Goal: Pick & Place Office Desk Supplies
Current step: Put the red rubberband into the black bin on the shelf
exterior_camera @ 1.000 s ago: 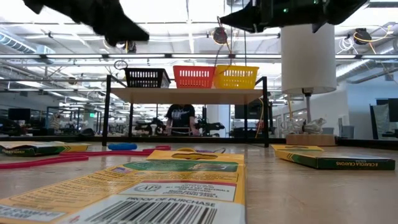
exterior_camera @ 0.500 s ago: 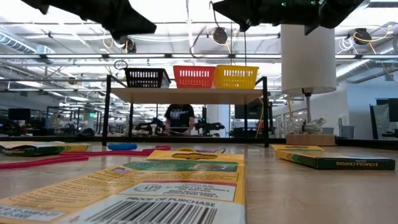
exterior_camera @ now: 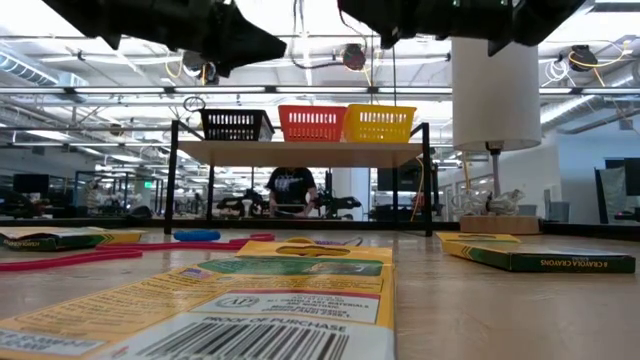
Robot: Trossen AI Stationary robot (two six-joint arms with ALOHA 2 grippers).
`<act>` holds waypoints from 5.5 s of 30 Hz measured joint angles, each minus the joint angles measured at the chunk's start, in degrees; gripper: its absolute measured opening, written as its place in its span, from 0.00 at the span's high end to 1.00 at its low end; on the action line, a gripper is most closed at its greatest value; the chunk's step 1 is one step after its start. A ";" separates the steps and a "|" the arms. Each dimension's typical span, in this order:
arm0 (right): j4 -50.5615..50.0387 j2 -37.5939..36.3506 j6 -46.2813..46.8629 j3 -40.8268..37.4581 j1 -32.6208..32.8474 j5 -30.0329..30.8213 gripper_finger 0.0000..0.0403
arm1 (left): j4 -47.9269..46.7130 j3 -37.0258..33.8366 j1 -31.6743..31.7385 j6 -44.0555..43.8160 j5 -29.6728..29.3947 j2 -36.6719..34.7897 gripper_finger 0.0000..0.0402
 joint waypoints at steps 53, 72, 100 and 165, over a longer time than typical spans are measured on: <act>-0.49 0.57 -1.51 -0.04 -0.70 0.04 1.00 | 0.71 10.03 -0.07 -3.11 9.54 12.05 0.80; 0.45 0.57 -1.46 -0.04 -0.68 -0.37 1.00 | 3.16 10.03 -0.07 -3.09 8.84 12.05 0.80; -0.27 0.57 -2.56 -0.04 -0.68 -0.42 1.00 | 0.57 10.03 2.14 -6.81 20.83 12.01 0.80; 17.10 0.57 -2.60 -0.02 -0.20 1.57 1.00 | 0.75 10.01 -0.28 -8.56 13.32 12.01 0.80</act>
